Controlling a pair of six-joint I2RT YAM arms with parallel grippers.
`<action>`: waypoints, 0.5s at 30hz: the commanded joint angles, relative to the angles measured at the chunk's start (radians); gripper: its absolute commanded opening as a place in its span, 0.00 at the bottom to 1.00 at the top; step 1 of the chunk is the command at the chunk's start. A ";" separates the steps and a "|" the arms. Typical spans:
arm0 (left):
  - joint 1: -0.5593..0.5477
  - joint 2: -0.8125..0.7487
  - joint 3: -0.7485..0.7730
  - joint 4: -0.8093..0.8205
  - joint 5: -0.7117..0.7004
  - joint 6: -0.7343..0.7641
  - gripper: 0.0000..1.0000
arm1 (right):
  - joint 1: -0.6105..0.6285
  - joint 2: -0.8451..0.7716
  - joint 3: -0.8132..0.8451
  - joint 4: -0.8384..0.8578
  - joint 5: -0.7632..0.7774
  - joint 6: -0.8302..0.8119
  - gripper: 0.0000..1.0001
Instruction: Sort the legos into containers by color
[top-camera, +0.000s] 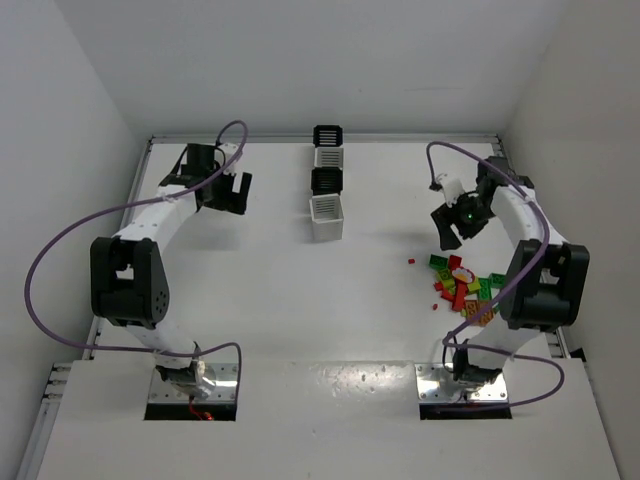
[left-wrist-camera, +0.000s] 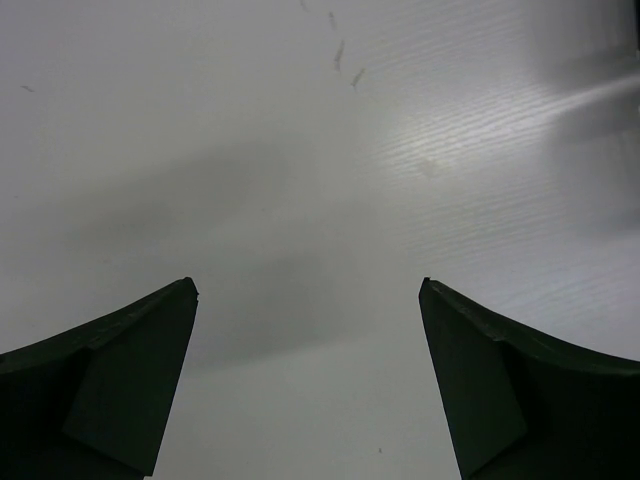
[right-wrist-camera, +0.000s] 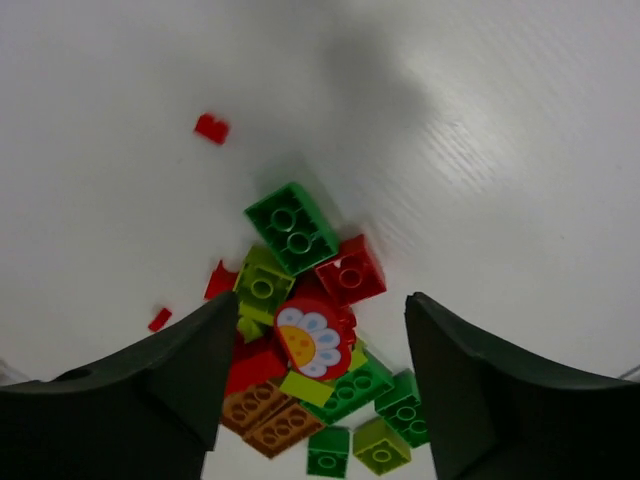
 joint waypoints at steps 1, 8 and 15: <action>0.002 0.007 0.051 -0.047 0.137 0.018 1.00 | 0.013 0.033 0.071 -0.161 -0.131 -0.255 0.65; 0.002 0.007 0.060 -0.066 0.160 0.018 1.00 | 0.105 0.095 0.077 -0.220 -0.045 -0.405 0.67; 0.002 0.007 0.060 -0.075 0.141 0.018 1.00 | 0.165 0.155 0.031 -0.120 0.069 -0.358 0.73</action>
